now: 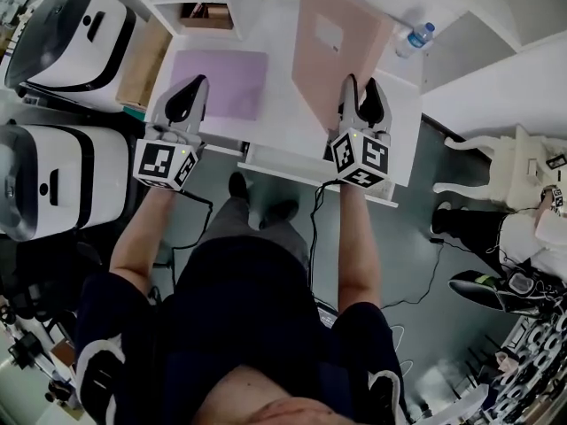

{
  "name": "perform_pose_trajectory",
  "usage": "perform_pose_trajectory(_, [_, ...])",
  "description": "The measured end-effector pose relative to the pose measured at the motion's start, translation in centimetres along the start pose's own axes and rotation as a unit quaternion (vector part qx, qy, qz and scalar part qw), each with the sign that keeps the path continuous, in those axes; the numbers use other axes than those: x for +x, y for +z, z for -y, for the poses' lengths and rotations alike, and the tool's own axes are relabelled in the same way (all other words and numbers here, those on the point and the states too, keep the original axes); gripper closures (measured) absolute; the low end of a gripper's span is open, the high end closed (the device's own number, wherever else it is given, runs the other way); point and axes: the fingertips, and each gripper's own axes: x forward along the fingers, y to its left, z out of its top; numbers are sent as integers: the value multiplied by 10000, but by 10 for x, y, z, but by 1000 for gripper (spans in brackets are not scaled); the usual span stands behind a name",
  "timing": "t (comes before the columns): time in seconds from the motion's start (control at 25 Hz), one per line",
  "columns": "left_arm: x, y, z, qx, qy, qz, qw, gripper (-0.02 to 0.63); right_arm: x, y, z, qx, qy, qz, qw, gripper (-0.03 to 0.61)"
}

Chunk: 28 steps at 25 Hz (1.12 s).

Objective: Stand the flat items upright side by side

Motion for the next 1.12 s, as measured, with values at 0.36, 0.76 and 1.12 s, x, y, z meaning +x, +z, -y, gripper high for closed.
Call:
perform_pose_trajectory(0.36, [-6, -5, -73, 18, 31, 72, 10000, 612, 64, -7, -51, -242, -73, -32, 9997, 423])
perform_pose_trajectory(0.76, [-4, -11, -140, 92, 91, 88, 9999, 612, 125, -13, -78, -256, -267, 3, 9993, 423])
perform_pose_trajectory(1.12, [-7, -9, -177, 19, 4, 254, 9997, 612, 170, -11, -98, -575, -437, 65, 9974, 423])
